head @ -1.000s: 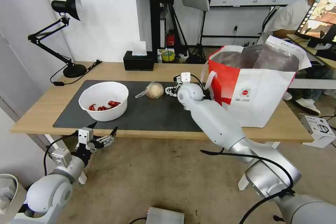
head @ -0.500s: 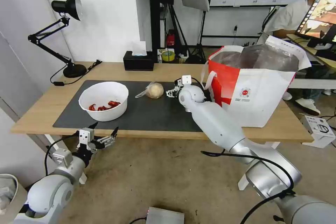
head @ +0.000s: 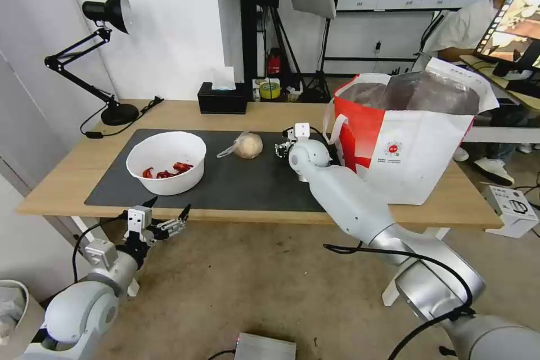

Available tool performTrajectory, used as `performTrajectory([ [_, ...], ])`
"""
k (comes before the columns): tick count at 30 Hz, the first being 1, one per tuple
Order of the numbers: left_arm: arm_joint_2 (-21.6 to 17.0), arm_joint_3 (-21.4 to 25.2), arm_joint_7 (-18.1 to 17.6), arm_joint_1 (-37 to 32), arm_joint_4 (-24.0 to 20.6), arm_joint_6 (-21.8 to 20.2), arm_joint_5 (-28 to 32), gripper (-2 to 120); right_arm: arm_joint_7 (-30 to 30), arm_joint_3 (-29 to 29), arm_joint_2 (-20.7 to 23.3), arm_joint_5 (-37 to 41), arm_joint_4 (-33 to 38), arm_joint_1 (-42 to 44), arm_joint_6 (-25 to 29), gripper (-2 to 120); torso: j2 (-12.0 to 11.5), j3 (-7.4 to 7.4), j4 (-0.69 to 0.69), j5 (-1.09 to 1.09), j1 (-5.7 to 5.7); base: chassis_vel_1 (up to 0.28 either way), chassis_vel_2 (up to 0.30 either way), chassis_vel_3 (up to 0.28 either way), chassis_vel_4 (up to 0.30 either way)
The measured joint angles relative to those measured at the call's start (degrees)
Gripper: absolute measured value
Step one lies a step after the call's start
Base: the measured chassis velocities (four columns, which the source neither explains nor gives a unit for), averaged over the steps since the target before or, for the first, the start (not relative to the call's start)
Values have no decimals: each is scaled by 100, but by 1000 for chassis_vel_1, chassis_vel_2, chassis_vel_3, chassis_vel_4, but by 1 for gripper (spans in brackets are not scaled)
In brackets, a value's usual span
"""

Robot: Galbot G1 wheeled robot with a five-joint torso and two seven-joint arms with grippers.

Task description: Pick up the trash from the table and place it into the takeout bag.

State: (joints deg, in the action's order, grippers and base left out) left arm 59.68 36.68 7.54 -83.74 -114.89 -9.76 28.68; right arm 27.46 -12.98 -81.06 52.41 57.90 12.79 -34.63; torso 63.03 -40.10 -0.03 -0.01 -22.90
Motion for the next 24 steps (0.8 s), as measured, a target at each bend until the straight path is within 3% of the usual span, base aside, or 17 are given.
performTrajectory([
  [7, 9, -3, 0, -2, 0, 11, -7, 100, -8, 4, 80, 108, 252, 76, 34, 7, -1, -2, 5, 1, -1, 0, 0, 0, 0],
  [10, 7, -2, 0, -2, 0, 12, -7, 100, -19, 3, 176, 165, 494, 118, 58, 0, -2, -3, 7, 2, -2, 0, 0, 0, 0],
  [21, 34, 20, -1, -61, -24, 32, -8, 100, 224, -49, 979, 420, 2518, 692, 38, 0, -2, -2, 3, 2, -2, 0, 0, 0, 0],
  [24, 65, 58, -11, -125, -58, 33, -8, 100, 277, 19, 1283, 284, 3357, 846, 44, 0, -2, -1, 2, 2, -2, 0, 0, 0, 0],
])
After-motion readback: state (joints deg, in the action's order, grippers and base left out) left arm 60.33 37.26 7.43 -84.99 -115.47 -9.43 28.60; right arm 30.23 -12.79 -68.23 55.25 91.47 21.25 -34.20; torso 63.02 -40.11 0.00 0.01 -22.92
